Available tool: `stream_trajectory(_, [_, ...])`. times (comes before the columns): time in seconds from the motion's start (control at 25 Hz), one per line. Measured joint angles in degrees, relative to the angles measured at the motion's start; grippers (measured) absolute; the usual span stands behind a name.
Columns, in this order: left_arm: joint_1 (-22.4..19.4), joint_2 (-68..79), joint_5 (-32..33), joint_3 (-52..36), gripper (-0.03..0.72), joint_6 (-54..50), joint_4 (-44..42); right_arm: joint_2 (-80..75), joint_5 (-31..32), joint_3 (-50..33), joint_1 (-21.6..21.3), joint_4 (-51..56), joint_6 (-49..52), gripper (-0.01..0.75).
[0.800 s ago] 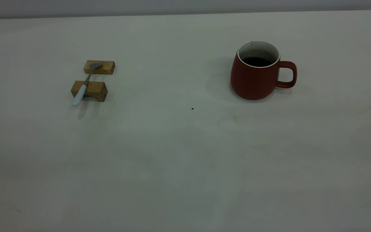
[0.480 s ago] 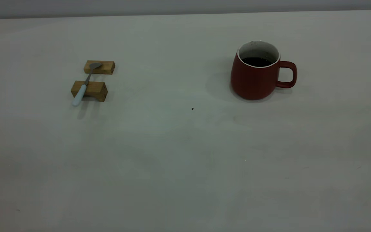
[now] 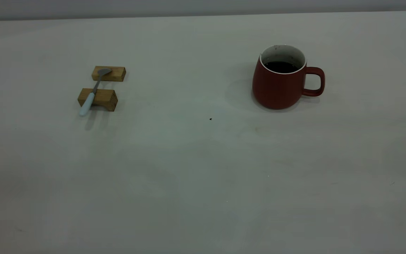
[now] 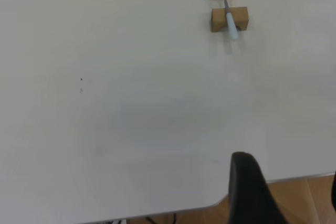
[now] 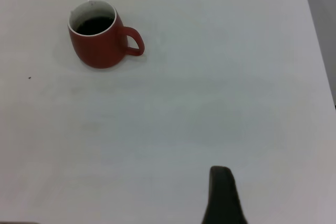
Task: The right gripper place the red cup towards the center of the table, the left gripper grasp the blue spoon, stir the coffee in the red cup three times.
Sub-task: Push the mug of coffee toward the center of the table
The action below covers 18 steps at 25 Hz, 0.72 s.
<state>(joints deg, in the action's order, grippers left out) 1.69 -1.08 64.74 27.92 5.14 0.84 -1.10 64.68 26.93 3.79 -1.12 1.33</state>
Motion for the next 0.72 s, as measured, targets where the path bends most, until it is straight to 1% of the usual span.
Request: stream_trajectory(0.72, [0.0, 0.0, 0.0, 0.0, 0.448, -0.05, 0.0, -0.23, 0.0, 0.0, 0.0, 1.49, 0.0, 0.579])
